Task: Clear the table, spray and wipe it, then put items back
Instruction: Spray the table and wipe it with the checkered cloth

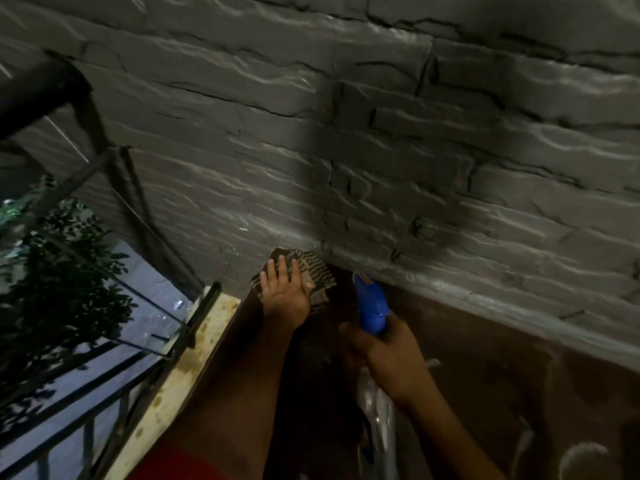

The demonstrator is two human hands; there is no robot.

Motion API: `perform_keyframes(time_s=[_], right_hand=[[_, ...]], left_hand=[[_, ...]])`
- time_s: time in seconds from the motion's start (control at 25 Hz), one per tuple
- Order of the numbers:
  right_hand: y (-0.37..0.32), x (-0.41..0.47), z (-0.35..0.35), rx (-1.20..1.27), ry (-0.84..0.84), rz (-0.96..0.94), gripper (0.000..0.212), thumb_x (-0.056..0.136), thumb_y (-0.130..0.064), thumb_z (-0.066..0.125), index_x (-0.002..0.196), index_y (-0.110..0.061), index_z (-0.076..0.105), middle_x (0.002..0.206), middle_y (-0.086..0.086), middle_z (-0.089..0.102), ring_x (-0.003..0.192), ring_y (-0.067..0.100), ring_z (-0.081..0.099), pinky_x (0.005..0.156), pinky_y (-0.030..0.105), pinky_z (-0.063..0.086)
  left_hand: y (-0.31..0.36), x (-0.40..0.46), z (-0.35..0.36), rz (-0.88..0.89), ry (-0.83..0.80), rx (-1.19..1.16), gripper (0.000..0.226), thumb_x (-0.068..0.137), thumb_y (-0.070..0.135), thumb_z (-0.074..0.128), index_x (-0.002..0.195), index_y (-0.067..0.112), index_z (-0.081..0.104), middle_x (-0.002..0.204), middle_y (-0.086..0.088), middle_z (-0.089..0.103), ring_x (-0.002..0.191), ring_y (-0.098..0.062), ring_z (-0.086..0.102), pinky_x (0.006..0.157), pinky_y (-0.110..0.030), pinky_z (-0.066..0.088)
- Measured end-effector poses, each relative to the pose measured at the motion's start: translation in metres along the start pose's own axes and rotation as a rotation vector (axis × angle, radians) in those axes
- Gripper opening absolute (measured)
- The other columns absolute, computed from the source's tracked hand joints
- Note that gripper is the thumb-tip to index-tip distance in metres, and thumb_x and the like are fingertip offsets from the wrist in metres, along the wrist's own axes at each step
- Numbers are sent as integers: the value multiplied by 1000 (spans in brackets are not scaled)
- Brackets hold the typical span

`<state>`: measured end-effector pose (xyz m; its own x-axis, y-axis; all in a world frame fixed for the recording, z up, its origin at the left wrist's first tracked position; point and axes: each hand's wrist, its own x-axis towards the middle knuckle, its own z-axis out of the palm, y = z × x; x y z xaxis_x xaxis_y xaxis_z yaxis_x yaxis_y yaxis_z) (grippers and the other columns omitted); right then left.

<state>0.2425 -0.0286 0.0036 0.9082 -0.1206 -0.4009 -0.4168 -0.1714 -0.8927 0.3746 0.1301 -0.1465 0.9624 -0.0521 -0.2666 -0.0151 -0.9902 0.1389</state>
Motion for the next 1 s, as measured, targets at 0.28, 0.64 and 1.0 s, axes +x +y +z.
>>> perform_keyframes(time_s=[0.28,0.64,1.0], right_hand=[[8,10,0,106,-45,1,13,81,-16,73,88,-20,62,65,3,66,57,19,63,61,38,55],[11,16,-5,109,-33,16,13,81,-13,74,84,-14,61,61,1,63,55,18,61,62,39,54],[4,23,2,117,29,78,15,79,-16,75,88,-16,63,63,2,66,55,17,62,54,29,51]], left_hand=[[-22,15,-8,200,9,136,64,100,39,34,154,16,7,162,-10,-2,149,-30,-5,121,-51,4],[-37,19,-4,54,136,17,64,99,46,16,153,12,20,161,-14,15,149,-33,10,119,-48,6],[1,1,3,189,166,92,62,98,44,26,153,17,17,161,-9,13,149,-30,8,120,-49,11]])
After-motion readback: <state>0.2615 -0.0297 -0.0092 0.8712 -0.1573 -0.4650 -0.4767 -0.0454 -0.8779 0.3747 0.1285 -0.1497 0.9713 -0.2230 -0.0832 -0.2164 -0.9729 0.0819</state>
